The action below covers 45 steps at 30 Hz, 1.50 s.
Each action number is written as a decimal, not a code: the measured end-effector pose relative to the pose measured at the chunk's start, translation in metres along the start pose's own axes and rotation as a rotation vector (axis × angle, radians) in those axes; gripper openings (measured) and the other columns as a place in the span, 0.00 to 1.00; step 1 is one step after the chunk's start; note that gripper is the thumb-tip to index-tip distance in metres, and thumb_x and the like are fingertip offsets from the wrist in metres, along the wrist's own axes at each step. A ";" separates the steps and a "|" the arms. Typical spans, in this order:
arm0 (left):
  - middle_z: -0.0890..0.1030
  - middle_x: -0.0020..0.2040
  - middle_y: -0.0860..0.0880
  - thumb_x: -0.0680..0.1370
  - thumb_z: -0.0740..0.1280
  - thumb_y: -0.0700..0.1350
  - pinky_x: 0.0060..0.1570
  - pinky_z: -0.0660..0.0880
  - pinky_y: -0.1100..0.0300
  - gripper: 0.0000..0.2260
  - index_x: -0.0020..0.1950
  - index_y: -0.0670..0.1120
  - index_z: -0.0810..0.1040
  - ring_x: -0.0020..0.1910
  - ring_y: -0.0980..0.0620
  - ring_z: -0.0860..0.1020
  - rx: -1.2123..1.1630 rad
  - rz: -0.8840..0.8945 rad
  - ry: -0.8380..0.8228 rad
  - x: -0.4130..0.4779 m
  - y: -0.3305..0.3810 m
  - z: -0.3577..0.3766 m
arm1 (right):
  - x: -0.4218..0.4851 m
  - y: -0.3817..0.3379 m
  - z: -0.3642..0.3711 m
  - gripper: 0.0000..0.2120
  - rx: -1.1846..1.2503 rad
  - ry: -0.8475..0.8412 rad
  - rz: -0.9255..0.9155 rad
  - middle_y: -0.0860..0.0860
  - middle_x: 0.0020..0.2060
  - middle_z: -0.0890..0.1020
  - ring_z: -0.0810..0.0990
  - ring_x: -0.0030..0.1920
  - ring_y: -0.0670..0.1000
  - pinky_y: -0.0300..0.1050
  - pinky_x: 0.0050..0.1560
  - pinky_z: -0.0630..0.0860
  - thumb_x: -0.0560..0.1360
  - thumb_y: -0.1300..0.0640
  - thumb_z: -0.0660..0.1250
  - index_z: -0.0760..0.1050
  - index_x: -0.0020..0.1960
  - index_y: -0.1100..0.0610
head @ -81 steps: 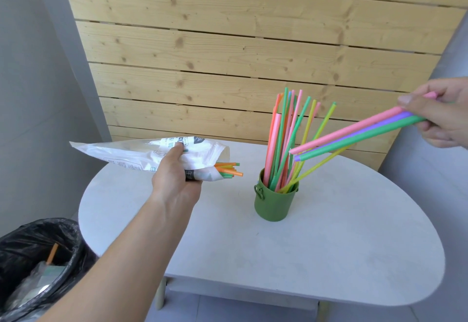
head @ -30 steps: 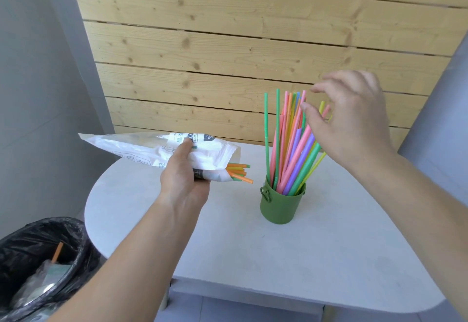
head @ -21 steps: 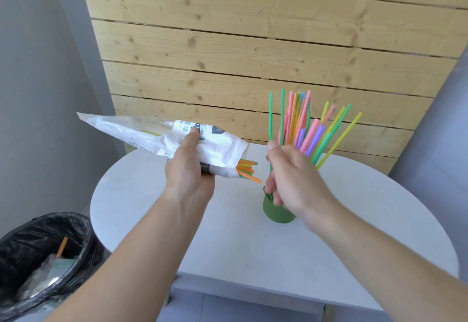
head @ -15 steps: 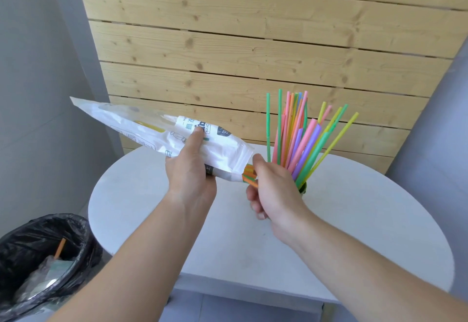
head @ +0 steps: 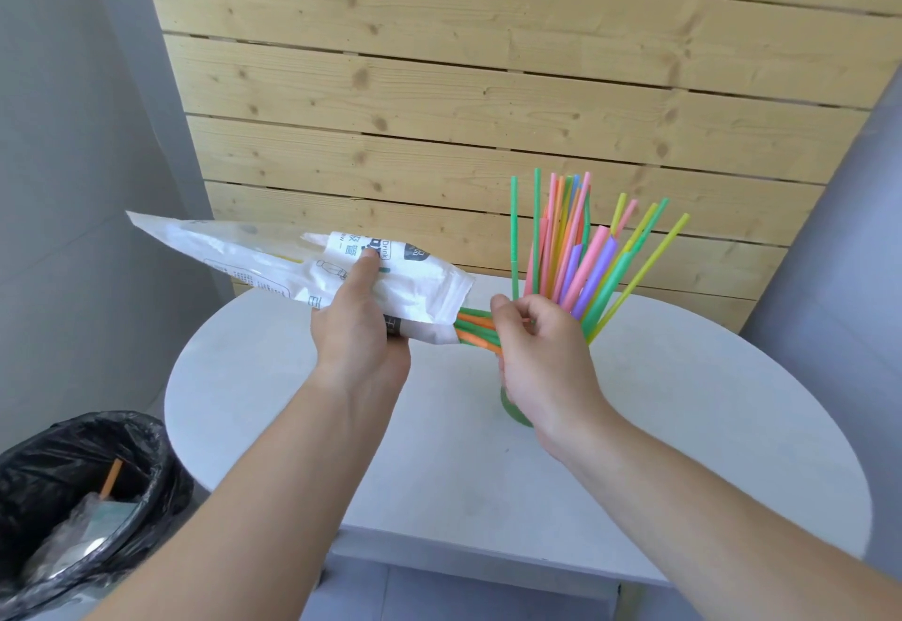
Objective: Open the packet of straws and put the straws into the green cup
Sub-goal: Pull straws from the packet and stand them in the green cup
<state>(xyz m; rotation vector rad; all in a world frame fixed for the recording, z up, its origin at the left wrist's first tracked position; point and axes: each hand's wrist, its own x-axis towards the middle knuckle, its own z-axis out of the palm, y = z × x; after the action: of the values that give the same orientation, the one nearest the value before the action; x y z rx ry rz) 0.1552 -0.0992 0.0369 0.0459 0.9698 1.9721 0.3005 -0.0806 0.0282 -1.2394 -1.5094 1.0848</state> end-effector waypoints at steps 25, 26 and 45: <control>0.87 0.61 0.43 0.81 0.72 0.44 0.65 0.79 0.35 0.12 0.64 0.44 0.81 0.59 0.41 0.87 -0.057 -0.145 -0.010 0.018 -0.011 -0.007 | 0.015 0.004 -0.007 0.09 -0.147 0.038 -0.256 0.45 0.31 0.78 0.75 0.30 0.43 0.39 0.33 0.69 0.81 0.48 0.63 0.76 0.48 0.52; 0.87 0.61 0.44 0.82 0.72 0.44 0.65 0.80 0.37 0.10 0.63 0.45 0.82 0.59 0.42 0.87 -0.050 -0.143 0.000 0.019 -0.010 -0.007 | 0.016 0.005 -0.008 0.10 -0.136 0.043 -0.240 0.45 0.30 0.77 0.75 0.30 0.44 0.41 0.33 0.69 0.81 0.47 0.63 0.75 0.48 0.53; 0.86 0.62 0.47 0.83 0.71 0.42 0.65 0.81 0.42 0.05 0.58 0.45 0.82 0.59 0.47 0.86 -0.149 -0.131 0.078 0.024 0.006 -0.008 | 0.025 -0.003 -0.042 0.13 -0.015 0.080 -0.310 0.42 0.26 0.74 0.72 0.29 0.47 0.43 0.37 0.67 0.78 0.46 0.65 0.74 0.38 0.51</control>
<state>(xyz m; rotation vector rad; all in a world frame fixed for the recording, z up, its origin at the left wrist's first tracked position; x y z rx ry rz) 0.1335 -0.0885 0.0274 -0.1751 0.8511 1.9307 0.3376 -0.0522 0.0435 -1.0050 -1.5868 0.8120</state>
